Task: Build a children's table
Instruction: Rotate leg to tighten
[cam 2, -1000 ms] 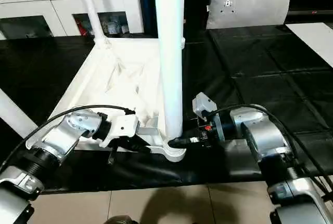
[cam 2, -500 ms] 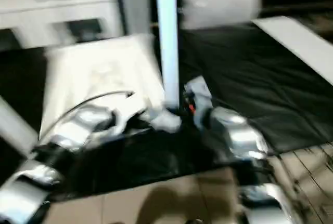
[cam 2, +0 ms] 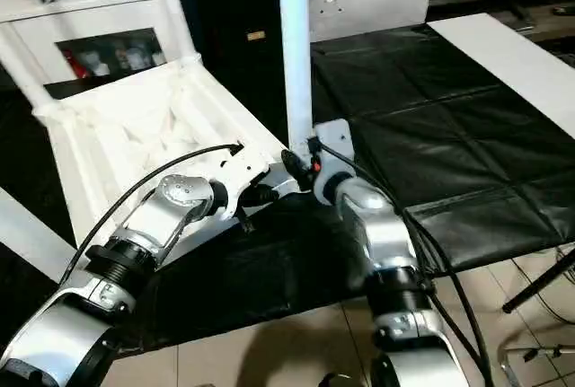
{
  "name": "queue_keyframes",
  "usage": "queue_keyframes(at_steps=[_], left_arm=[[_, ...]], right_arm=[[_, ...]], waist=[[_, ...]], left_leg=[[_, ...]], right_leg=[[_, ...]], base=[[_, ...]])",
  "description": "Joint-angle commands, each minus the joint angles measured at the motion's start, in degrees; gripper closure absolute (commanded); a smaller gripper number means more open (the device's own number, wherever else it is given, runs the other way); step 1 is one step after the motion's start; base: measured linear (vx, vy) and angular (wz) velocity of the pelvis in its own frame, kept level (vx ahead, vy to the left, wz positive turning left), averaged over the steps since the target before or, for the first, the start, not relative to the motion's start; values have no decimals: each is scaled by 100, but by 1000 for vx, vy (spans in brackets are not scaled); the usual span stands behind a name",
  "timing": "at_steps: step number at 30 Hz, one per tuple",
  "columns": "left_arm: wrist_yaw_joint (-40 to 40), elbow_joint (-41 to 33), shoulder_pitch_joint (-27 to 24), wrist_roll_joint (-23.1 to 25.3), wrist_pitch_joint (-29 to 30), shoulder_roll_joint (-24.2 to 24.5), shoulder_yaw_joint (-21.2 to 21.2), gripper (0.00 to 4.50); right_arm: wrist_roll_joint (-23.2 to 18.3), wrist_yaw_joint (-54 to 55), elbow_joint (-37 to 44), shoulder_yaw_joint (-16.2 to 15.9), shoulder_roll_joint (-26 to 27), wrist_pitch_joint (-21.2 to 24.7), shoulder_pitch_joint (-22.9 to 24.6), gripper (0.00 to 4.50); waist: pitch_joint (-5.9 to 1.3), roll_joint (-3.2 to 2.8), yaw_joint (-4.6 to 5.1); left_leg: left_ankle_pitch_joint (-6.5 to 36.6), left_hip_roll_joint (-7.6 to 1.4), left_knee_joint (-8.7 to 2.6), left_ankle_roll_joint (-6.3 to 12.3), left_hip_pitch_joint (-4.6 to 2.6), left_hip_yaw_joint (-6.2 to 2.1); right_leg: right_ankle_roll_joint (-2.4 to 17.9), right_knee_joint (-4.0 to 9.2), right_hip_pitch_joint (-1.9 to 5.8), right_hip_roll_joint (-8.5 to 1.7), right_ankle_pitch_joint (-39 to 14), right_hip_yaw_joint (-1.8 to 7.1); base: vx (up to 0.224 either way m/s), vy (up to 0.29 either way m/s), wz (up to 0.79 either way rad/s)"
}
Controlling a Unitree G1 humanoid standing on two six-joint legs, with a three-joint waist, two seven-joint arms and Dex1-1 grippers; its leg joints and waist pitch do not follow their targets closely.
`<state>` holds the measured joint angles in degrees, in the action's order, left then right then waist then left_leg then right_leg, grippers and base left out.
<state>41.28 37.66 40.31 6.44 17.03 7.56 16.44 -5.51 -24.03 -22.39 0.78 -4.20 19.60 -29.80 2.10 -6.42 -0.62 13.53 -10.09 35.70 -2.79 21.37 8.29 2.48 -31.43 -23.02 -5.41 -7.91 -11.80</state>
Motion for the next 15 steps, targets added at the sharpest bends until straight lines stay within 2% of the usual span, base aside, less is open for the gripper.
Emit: queue_keyframes(at_steps=[1,2,4,6,8,11,12,13,14,15], left_arm=[[245,-206,-21,5,-265,88,106,450],[245,-206,-21,5,-265,88,106,450],[519,-253,-99,11,-419,227,194,450],[733,-245,-149,39,-536,373,274,450],[837,-244,-169,39,-627,425,309,450],[1414,-348,-283,-4,-942,679,453,450],[1659,-380,-313,-31,-1133,774,504,450],[1816,-399,-332,-49,-1268,833,538,450],[1910,-423,-348,-70,-1328,860,557,450],[2264,-543,-417,-151,-1490,970,637,450]], right_arm=[[-412,-689,387,-75,-46,-163,179,110],[-412,-689,387,-75,-46,-163,179,102],[-478,-1262,620,-195,-379,-267,376,93],[-457,-1776,767,-351,-777,-345,525,67],[-444,-1929,796,-388,-916,-383,558,54],[-514,-2651,824,-393,-1438,-606,607,19],[-555,-2953,845,-417,-1628,-611,606,19],[-579,-3147,857,-439,-1754,-613,606,11],[-582,-3230,853,-454,-1809,-616,602,4],[-592,-3547,837,-532,-2015,-690,595,4]], waist=[[-441,46,-62],[-447,43,-80],[-451,17,-137],[-453,36,-192],[-452,25,-211],[-421,63,-253],[-421,58,-270],[-415,97,-288],[-420,77,-314],[-420,85,-348]], left_leg=[[59,-330,-354,781,10,-133],[72,-331,-350,799,9,-133],[34,-347,-350,827,0,-133],[33,-356,-347,837,2,-131],[65,-346,-344,848,-10,-116],[333,-314,-355,729,-9,-94],[382,-316,-355,727,-17,-88],[430,-327,-362,748,-11,-89],[426,-341,-363,743,-28,-99],[402,-352,-362,742,-24,-97]], right_leg=[[468,282,465,-494,-1100,421],[462,273,465,-496,-1098,422],[473,263,447,-497,-1036,429],[450,234,456,-486,-956,440],[446,249,443,-486,-1021,443],[320,318,434,-485,-1608,422],[284,334,435,-487,-1689,424],[223,337,430,-477,-1784,431],[221,327,418,-481,-1797,433],[228,319,406,-480,-1782,433]], base=[[0,0,0],[0,0,0],[0,0,0],[0,0,0],[0,0,0],[0,0,0],[0,0,0],[0,0,0],[0,0,0],[0,0,0]])
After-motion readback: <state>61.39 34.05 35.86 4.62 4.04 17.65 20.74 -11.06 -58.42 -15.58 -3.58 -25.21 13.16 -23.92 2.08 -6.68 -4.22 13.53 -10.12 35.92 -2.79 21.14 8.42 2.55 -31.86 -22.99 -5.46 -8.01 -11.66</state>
